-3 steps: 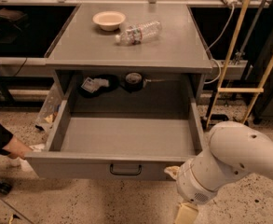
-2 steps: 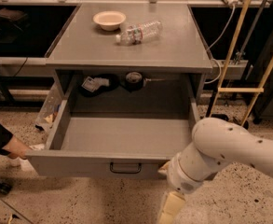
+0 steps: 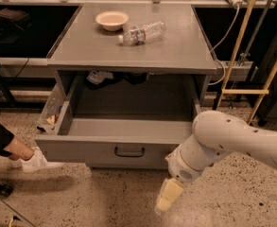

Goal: Close top drawer

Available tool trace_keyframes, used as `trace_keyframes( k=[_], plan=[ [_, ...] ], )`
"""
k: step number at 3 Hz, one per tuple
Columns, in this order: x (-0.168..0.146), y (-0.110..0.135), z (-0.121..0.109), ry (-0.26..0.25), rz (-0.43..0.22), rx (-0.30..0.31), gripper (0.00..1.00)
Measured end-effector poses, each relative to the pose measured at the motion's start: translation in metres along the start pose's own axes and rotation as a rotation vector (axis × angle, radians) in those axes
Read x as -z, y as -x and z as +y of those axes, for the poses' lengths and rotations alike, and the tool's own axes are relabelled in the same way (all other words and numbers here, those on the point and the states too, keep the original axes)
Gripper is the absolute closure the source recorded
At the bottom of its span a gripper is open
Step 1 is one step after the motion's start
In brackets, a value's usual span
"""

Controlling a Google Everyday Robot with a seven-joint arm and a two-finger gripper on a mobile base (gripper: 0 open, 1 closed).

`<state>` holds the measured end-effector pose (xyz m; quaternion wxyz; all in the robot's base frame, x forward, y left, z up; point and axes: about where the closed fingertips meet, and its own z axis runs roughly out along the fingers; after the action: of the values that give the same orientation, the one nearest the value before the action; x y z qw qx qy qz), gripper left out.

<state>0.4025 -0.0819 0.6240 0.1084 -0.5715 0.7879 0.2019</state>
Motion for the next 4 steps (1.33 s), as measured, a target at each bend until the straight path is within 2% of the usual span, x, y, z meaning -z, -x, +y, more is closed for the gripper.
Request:
trace_keyframes(
  k=[1,2,3,4],
  plan=[
    [0.007,0.012,-0.048,-0.058,-0.012,-0.106,0.00],
    [0.017,0.033,-0.088,-0.096,-0.037,-0.177,0.00],
    [0.023,0.054,-0.120,-0.116,-0.053,-0.228,0.00],
    [0.035,0.089,-0.150,-0.142,-0.073,-0.237,0.00]
  ],
)
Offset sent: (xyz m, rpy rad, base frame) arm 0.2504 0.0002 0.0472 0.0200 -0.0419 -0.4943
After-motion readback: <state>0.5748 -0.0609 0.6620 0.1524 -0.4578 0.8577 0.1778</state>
